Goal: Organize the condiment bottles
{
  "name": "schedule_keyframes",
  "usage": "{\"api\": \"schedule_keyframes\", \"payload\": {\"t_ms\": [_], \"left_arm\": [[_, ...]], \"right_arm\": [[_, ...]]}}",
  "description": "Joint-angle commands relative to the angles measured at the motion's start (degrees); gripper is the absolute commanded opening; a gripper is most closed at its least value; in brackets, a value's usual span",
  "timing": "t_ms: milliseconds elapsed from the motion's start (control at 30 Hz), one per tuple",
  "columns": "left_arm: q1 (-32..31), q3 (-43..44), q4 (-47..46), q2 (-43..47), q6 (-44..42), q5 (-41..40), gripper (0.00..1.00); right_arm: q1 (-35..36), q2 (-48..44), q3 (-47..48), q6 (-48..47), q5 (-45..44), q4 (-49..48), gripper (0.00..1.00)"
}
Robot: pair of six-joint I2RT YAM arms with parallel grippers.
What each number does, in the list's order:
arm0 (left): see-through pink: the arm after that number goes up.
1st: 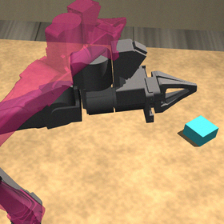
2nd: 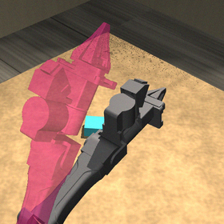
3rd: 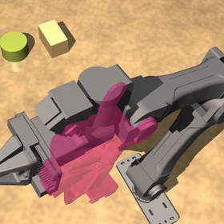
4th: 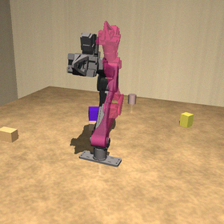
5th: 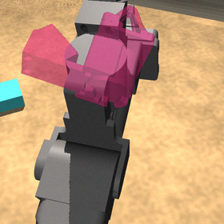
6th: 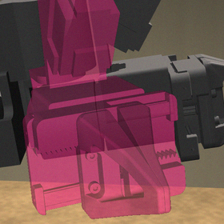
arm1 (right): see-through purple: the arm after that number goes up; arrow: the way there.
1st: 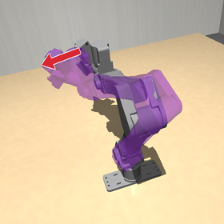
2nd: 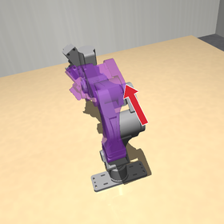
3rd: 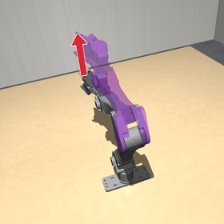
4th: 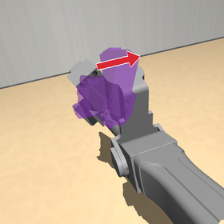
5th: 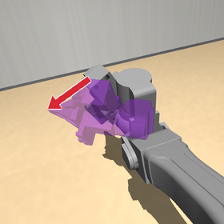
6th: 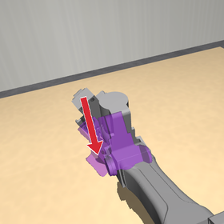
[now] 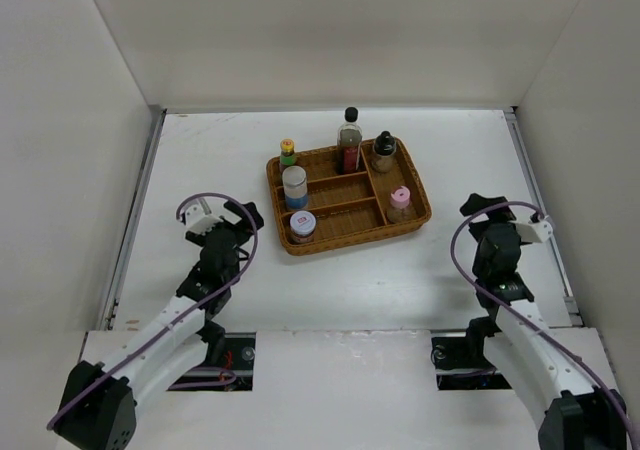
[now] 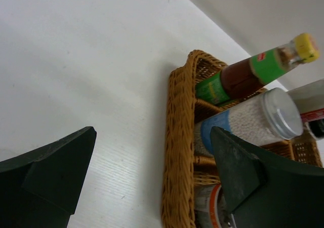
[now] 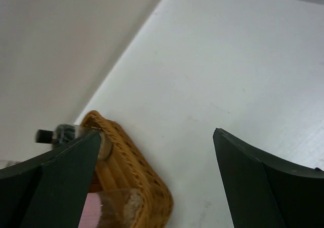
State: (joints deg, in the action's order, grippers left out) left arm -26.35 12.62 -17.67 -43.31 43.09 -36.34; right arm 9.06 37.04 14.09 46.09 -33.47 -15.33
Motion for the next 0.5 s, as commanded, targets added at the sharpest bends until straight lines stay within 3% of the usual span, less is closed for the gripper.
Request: {"api": "schedule_keyframes", "payload": {"t_ms": [0,467], "left_arm": [[-0.6,3.8,5.9,3.3,0.1,2.1,1.0],[-0.9,11.1,16.3,2.7,-0.8,2.9,1.0]], "right_arm": [[-3.3,0.4,-0.1,6.7,4.7,2.4,1.0],[-1.9,1.8,-3.5,8.9,4.9,1.6,1.0]]}}
